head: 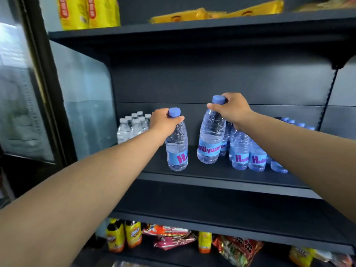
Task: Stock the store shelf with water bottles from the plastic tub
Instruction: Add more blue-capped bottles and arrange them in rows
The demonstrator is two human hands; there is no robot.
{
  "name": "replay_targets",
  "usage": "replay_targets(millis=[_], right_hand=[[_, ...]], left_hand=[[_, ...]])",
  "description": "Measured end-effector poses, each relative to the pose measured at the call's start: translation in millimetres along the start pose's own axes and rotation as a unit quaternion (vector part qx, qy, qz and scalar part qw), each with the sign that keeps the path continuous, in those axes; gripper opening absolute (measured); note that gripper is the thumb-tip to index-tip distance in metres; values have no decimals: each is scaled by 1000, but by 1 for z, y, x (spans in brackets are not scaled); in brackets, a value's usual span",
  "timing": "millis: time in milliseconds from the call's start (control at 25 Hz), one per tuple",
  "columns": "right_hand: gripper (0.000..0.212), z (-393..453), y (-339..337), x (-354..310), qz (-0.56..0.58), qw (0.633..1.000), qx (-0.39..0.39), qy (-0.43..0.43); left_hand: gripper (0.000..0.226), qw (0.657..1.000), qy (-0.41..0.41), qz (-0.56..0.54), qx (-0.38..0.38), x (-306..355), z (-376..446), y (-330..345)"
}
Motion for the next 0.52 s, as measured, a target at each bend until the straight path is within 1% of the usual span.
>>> replay_targets(millis=[80,160,320,440,520], right_hand=[[30,17,-12,20,-11,1000,9,17],[31,35,-20,48,-35,999,23,28],[33,66,-15,117,-69,994,31,77],[35,86,0,173,-75,990,31,119],[36,98,6,200,-74,988,43,132]], left_hand=[[21,999,0,-13,-37,1,17,36],[25,997,6,-23,-77,-1,36,77],[29,990,19,12,-139,-23,67,145],[27,987,11,29,-159,-52,96,178],[26,986,6,25,-162,-66,115,188]])
Point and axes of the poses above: each hand's wrist, its own z-axis towards the middle knuckle, its own y-axis out of the palm, x = y × z, the point moved 10 cm from there along z, towards the middle knuckle, and after that the axes turned 15 degrees about z, right-handed, at the moved point
